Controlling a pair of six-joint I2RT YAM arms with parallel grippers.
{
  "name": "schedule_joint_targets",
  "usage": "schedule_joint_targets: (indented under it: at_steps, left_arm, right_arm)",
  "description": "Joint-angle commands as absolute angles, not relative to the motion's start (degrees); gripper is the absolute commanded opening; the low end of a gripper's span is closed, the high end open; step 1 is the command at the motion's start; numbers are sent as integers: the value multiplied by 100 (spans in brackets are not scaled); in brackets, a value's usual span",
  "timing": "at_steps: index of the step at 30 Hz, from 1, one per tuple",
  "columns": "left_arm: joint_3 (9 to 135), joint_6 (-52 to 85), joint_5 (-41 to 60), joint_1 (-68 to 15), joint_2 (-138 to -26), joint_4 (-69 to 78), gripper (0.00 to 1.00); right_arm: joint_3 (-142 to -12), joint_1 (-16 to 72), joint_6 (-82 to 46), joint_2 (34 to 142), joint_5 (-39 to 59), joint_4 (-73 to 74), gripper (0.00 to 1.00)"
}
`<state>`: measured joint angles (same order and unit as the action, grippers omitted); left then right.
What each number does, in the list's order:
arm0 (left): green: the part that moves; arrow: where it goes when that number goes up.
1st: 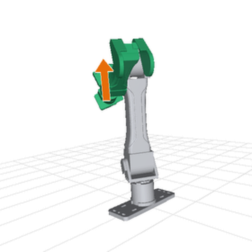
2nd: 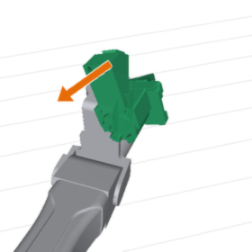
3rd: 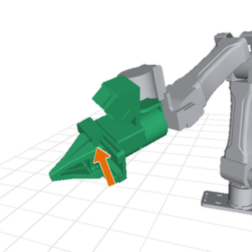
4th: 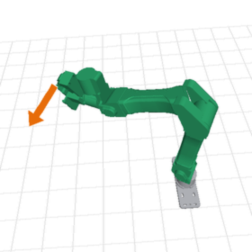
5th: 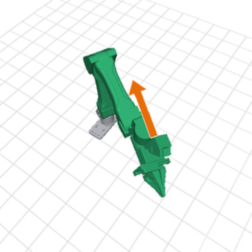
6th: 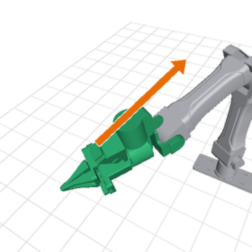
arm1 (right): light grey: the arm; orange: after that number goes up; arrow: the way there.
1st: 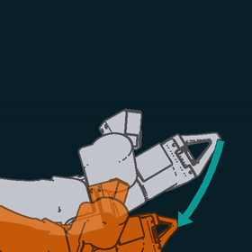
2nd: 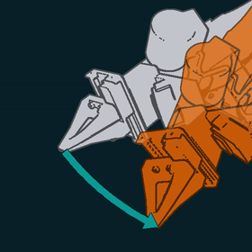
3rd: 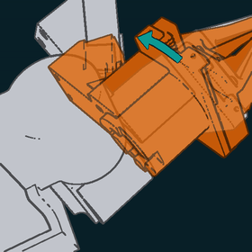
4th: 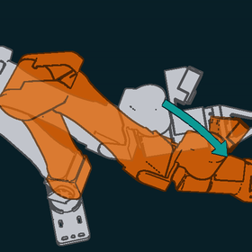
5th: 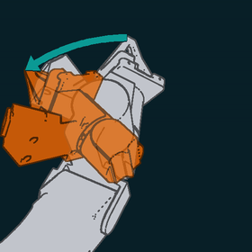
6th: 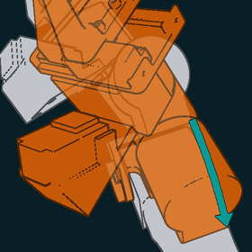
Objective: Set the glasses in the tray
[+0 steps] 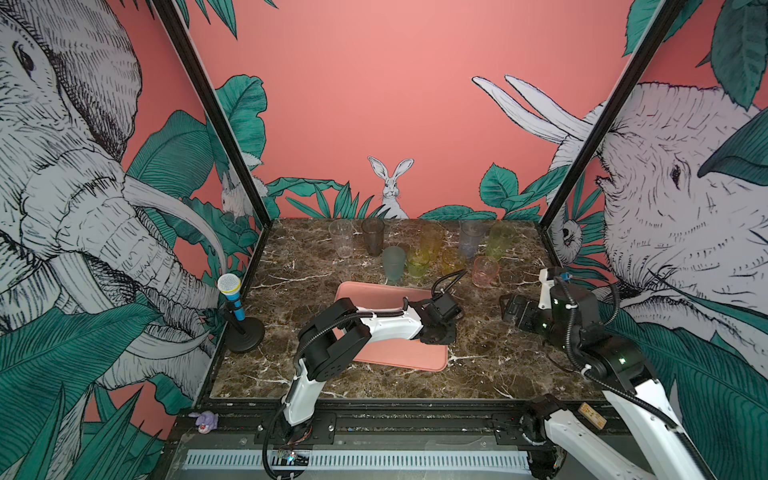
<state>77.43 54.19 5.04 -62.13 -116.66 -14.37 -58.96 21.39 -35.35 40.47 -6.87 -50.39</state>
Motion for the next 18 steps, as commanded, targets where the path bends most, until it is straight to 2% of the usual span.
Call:
schedule_joint_targets:
  at_steps: [1,15,18]
  left_arm:
    - [7981,5779,651,-6322,-11826,-1155,15]
    - [8310,6719,628,-6469,-12272,4,16]
    - [8327,6733,527,-6476,-12211,65,22]
  right_arm:
    - [-6110,2016,-3499,4039,-763,-5312,99]
    - [-6194,1811,-3622,4034,-547,-5555,99]
    - [-6145,1795,-3595,4026,-552,-5569,99]
